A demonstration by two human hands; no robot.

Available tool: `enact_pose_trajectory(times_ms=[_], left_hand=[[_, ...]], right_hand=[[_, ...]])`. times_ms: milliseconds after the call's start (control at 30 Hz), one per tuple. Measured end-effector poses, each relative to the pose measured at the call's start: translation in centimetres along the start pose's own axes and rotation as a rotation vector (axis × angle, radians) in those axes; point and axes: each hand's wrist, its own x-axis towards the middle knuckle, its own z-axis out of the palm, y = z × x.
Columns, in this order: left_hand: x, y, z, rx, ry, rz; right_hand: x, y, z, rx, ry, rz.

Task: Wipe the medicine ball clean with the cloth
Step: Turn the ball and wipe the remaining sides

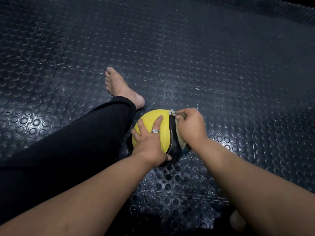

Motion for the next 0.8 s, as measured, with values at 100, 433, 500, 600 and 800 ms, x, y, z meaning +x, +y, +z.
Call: enact_pose_trajectory(times_ms=[100, 433, 500, 600, 800], left_hand=[[0.1, 0.2, -0.1, -0.007, 0.005, -0.019], [-0.2, 0.2, -0.1, -0.011, 0.01, -0.016], [-0.6, 0.4, -0.1, 0.002, 0.005, -0.019], [-0.8, 0.7, -0.1, 0.016, -0.002, -0.035], [0.6, 0.0, -1.4, -0.079, 0.0, -0.053]], right_hand=[[1.8, -0.3, 0.0, -0.07, -0.066, 0.032], [-2.3, -0.9, 0.9, -0.101, 0.059, -0.153], [-0.4, -1.4, 0.7, -0.107, 0.007, -0.06], [2.3, -1.7, 0.1, -0.075, -0.142, 0.085], [2.8, 0.6, -3.1, 0.52, -0.118, 0.474]])
